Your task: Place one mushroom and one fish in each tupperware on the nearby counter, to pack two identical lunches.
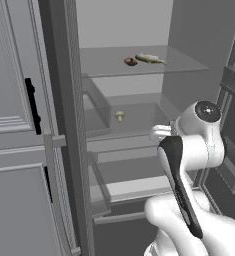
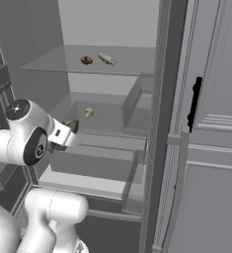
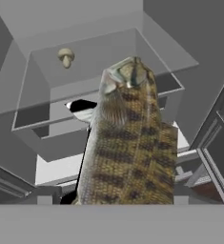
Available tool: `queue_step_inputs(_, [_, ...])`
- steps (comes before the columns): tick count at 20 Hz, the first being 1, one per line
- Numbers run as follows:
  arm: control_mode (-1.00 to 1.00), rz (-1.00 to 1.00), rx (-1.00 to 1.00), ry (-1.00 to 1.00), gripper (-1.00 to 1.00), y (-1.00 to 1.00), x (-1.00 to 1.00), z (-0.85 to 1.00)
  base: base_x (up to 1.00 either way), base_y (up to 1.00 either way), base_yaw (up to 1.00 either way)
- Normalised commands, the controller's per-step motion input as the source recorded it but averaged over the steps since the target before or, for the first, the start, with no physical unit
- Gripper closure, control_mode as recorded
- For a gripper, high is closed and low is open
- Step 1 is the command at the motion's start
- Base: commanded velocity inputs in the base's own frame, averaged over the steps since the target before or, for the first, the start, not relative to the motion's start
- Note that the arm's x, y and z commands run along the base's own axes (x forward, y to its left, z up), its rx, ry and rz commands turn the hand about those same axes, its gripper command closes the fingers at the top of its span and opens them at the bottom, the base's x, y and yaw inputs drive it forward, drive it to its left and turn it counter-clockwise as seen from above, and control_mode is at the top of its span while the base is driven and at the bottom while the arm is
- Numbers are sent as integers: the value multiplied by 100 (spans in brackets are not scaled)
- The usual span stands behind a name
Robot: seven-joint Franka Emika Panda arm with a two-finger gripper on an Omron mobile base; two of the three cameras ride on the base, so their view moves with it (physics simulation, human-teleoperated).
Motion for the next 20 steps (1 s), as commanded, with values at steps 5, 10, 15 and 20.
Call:
queue_step_inputs(5, [100,0,0,-1,100,0,-40,4,-60,0,0])
queue_step_inputs(10, [100,0,0,0,100,0,0,0,-100,0,4])
queue_step_inputs(15, [100,0,0,0,100,0,0,0,-98,0,10])
queue_step_inputs(20, [100,0,0,0,100,0,0,0,-35,40,33])
